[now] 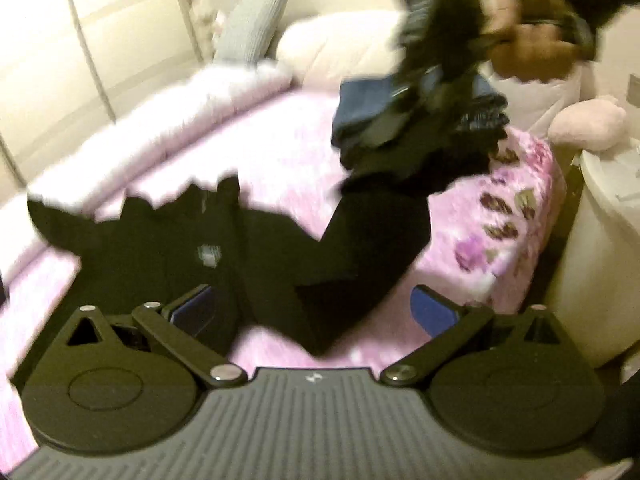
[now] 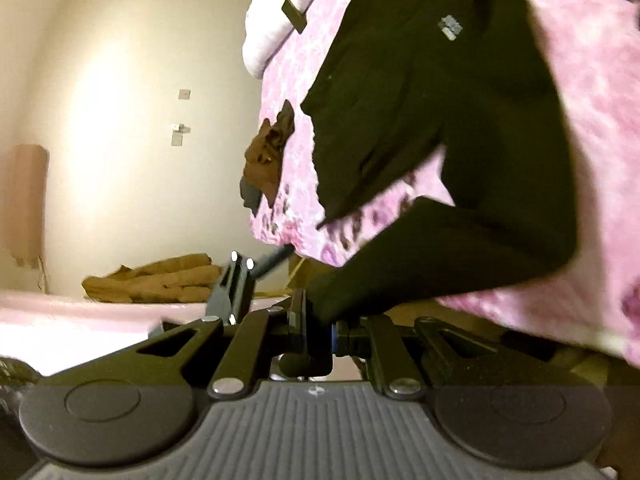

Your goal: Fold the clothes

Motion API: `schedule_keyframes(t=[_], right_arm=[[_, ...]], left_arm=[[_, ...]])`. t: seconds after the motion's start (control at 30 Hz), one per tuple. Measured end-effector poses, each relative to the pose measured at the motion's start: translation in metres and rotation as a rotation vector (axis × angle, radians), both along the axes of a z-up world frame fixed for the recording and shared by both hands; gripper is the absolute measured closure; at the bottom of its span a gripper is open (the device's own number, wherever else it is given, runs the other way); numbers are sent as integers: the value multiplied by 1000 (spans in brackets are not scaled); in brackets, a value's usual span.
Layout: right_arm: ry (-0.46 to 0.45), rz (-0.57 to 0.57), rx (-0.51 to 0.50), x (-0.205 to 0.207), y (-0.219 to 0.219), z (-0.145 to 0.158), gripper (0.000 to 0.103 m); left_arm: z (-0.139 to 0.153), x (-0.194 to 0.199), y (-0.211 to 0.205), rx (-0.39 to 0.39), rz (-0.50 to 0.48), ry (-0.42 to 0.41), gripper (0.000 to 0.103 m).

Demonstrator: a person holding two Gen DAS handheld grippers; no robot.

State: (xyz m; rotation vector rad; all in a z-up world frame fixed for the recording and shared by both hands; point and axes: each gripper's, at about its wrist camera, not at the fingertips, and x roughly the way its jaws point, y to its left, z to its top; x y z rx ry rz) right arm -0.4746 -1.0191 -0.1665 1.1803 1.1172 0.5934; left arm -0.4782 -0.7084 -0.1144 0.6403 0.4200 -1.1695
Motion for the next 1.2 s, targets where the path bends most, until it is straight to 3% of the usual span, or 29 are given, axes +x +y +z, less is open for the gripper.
schedule_keyframes(t=[0.17,0.3,0.33,0.4,0.43,0.5,0.53,0.57,0.63,0.7,0.8,0.97,1.1,1.2], right_arm=[[82,25,68,45,2,-4,92],[141,62,94,55,3,-6,92],[155,58,96,53,2,-6,92],[170,47,126,48,1,-8,92],[174,42,147,46,1,-9,91],[179,42,158,39,-1,-9,89],[181,44,154,35,-2,-8,83],[182,47,150,30,-4,-7,80],[167,67,103,16,-5,-2,61],[134,99,29,-2,-6,8,57],[29,183,-112,-38,-5,30,40],[-200,267,-399,-93,-5,67,35],[-506,361,-784,-128,22,91,29],[-756,478,-957,-151,54,100,27]], left_arm=[[7,23,-8,-71,-157,-69,14],[19,38,-12,-122,-295,-80,45],[22,37,-14,-118,-337,-88,59],[27,31,-19,-101,-405,-108,77],[29,27,-21,-90,-431,-118,80],[37,15,-24,-76,-415,-89,88],[42,10,-26,-70,-407,-74,94],[46,4,-27,-63,-399,-59,94],[55,-13,-28,-64,-370,-3,95],[64,-33,-26,-61,-347,39,96],[73,-65,-28,-33,-320,91,96],[86,-96,-31,-8,-240,184,96],[89,-97,-37,3,-180,226,96],[91,-88,-40,-2,-159,257,96]])
